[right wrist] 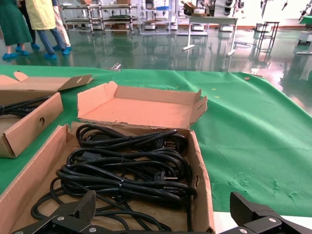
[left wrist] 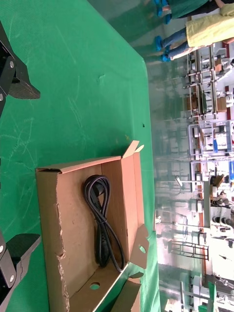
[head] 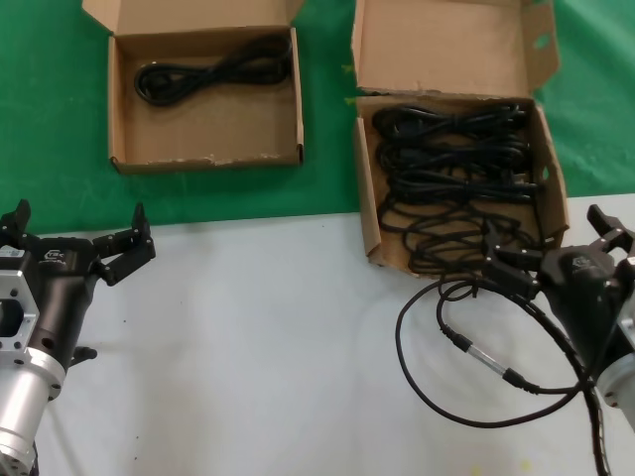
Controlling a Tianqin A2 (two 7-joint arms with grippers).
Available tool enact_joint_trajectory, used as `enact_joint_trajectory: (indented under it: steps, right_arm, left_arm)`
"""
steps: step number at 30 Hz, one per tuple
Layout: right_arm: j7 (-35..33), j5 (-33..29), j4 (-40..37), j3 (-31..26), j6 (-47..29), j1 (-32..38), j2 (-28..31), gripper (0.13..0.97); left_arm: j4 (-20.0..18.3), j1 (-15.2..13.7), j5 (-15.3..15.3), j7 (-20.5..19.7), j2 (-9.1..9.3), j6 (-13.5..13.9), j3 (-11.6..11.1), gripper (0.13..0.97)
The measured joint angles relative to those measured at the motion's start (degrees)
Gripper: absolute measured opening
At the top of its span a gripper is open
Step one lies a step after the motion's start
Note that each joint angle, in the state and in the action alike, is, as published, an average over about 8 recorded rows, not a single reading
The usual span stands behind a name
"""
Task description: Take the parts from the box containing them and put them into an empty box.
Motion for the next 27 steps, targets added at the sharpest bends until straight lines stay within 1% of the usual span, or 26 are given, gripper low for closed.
enact_joint_trajectory:
  steps: [27]
  right_arm:
    - [0.00,0.00,0.00,0.00,0.00,0.00,0.00,0.966]
  left_arm:
    - [0.00,0.00,0.00,0.00,0.00,0.00,0.00,0.966]
